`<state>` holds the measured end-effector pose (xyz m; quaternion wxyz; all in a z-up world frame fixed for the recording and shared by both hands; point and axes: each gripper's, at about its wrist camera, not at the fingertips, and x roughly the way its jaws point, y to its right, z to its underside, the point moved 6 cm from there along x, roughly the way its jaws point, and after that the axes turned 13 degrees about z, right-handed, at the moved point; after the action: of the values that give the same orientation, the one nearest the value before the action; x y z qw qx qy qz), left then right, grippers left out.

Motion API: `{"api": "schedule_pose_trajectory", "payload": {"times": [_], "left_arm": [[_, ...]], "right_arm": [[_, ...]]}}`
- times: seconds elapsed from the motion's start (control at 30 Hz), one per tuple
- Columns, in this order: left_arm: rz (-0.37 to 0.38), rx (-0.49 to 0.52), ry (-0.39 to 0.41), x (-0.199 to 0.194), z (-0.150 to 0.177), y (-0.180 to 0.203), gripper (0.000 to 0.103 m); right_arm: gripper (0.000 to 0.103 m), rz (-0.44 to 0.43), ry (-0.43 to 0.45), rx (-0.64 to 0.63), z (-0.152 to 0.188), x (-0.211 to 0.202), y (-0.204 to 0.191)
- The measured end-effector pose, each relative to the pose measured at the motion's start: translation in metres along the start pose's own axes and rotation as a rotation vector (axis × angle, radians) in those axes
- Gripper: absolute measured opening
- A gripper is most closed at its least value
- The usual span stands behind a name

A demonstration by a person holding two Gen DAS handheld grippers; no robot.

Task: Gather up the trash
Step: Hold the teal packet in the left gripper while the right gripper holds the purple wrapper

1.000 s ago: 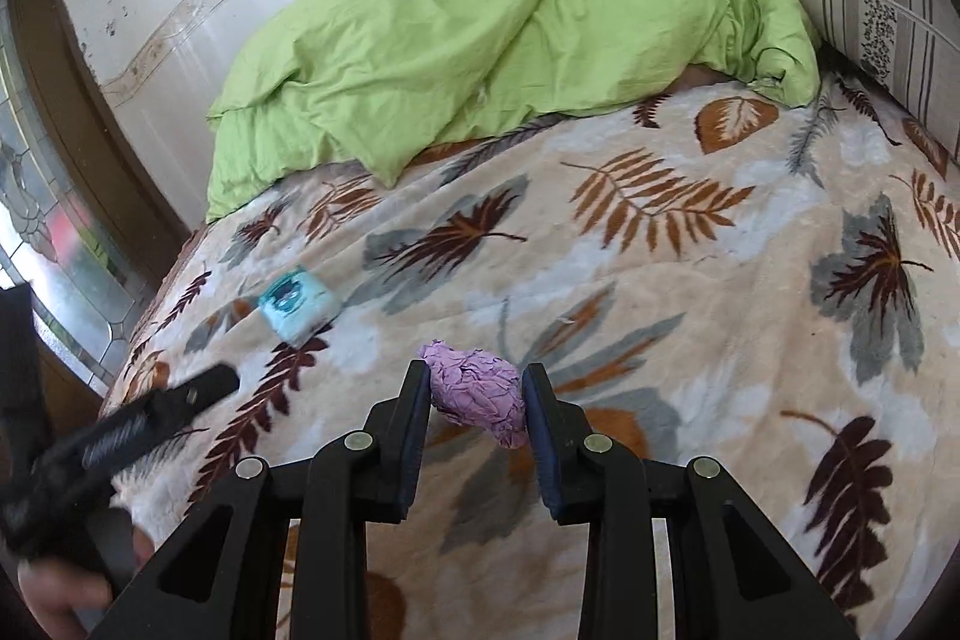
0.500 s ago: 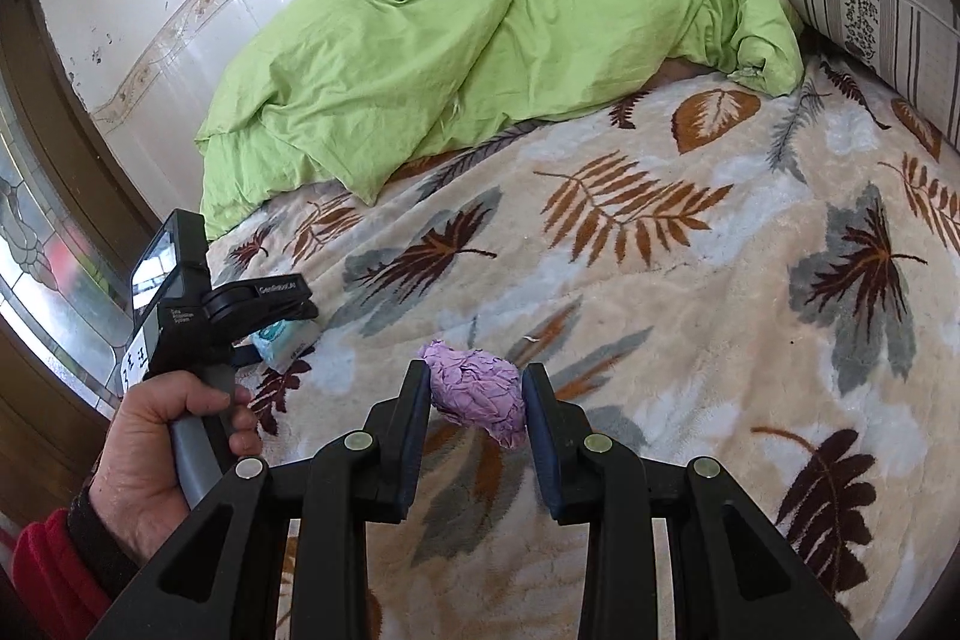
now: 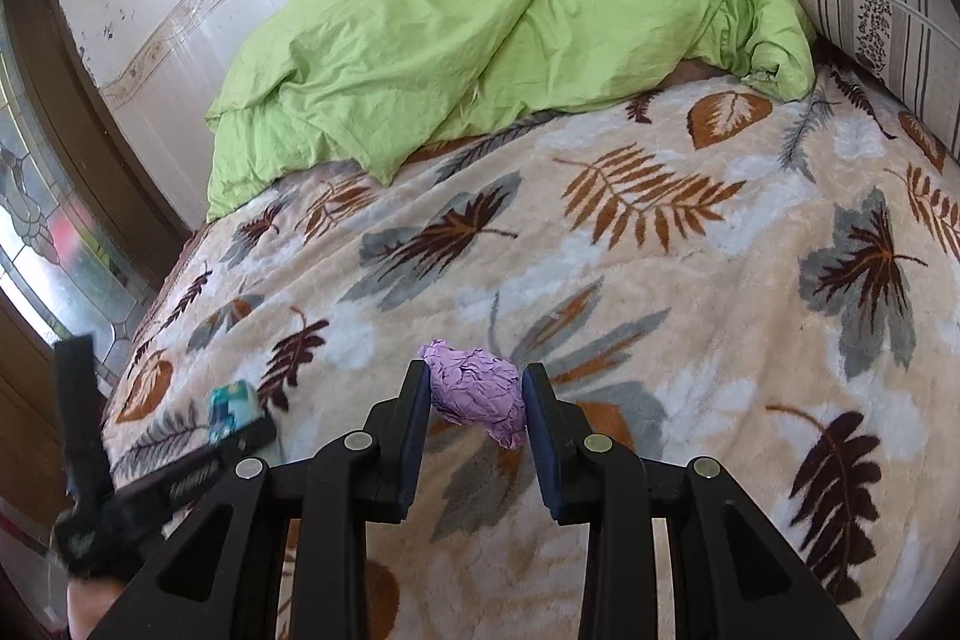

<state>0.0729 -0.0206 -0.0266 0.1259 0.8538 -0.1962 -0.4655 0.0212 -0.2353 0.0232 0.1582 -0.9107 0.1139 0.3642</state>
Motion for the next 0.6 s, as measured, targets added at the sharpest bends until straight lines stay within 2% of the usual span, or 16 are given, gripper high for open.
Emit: {"api": "schedule_pose_trajectory", "payload": {"times": [0.17, 0.33, 0.5, 0.6], "left_arm": [[0.044, 0.029, -0.017, -0.035, 0.044, 0.018, 0.032], [0.066, 0.094, 0.052, -0.08, 0.069, 0.035, 0.032], [0.052, 0.161, 0.119, -0.104, 0.086, 0.049, 0.032], [0.043, 0.204, 0.127, -0.106, 0.093, 0.057, 0.032]], "right_arm": [[0.033, 0.008, -0.007, -0.046, 0.014, -0.013, -0.002], [0.033, -0.031, -0.004, -0.056, 0.026, -0.044, 0.007], [0.033, -0.096, -0.021, -0.026, 0.044, -0.075, 0.017], [0.033, -0.105, -0.011, -0.064, 0.058, -0.094, 0.015]]}}
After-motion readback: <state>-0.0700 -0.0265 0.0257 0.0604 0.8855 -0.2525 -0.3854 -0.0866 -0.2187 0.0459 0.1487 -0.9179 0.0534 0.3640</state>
